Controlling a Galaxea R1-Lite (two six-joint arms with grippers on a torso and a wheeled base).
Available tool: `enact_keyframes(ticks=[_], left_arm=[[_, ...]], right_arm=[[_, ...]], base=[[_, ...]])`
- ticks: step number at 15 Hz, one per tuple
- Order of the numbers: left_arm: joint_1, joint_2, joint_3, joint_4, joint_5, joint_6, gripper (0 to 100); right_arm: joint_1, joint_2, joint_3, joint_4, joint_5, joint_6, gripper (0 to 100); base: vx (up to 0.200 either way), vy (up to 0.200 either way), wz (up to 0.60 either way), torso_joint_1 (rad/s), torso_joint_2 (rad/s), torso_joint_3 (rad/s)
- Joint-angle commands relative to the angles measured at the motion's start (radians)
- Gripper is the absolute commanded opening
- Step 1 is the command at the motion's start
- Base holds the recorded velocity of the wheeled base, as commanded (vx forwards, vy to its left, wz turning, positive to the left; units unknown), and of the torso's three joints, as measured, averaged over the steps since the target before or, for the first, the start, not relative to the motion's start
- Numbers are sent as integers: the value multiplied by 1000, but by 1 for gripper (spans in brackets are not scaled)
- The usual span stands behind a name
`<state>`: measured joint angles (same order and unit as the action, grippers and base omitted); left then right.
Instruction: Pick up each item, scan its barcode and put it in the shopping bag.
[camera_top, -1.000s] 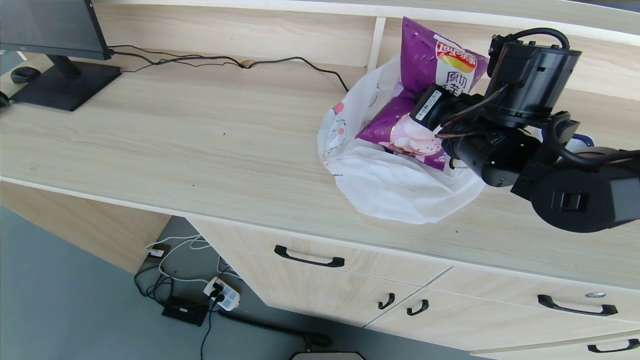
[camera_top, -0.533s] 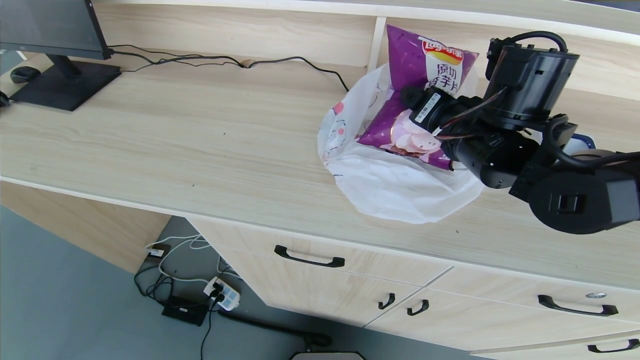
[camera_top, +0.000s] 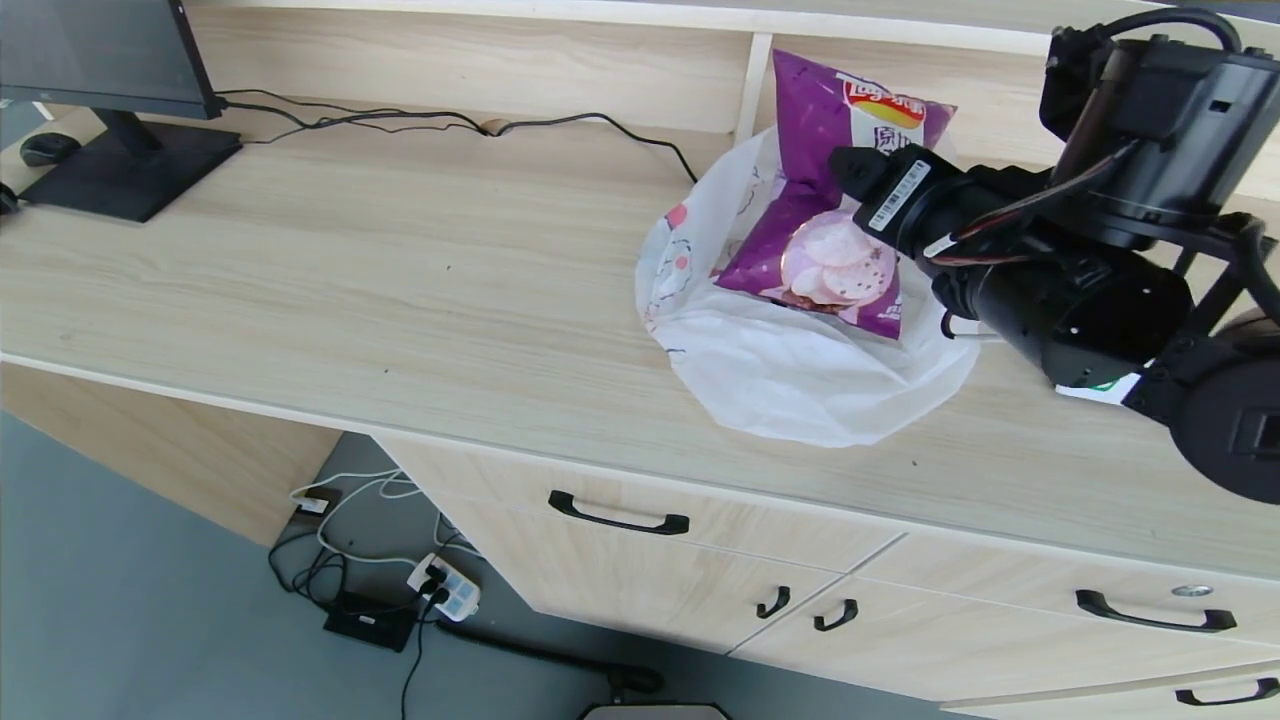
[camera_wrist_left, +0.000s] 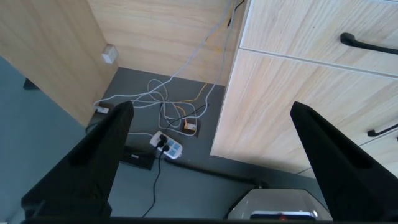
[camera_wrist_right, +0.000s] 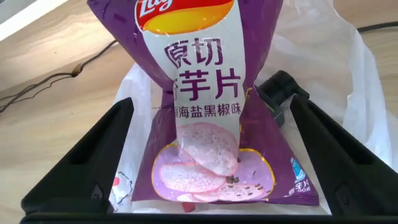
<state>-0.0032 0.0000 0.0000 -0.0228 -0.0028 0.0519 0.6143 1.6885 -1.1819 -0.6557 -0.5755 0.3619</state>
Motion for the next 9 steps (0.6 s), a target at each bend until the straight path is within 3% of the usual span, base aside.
enact_keyframes(ticks=[1,9], left_arm=[[0,0,0,0,0,0,100],[0,0,0,0,0,0,100]], right_arm=[[59,-104,77,-1,-1,-29,100],[334,-402,410,-1,-81,-179,100]], base=[[0,0,0,0,0,0],[0,0,0,0,0,0]])
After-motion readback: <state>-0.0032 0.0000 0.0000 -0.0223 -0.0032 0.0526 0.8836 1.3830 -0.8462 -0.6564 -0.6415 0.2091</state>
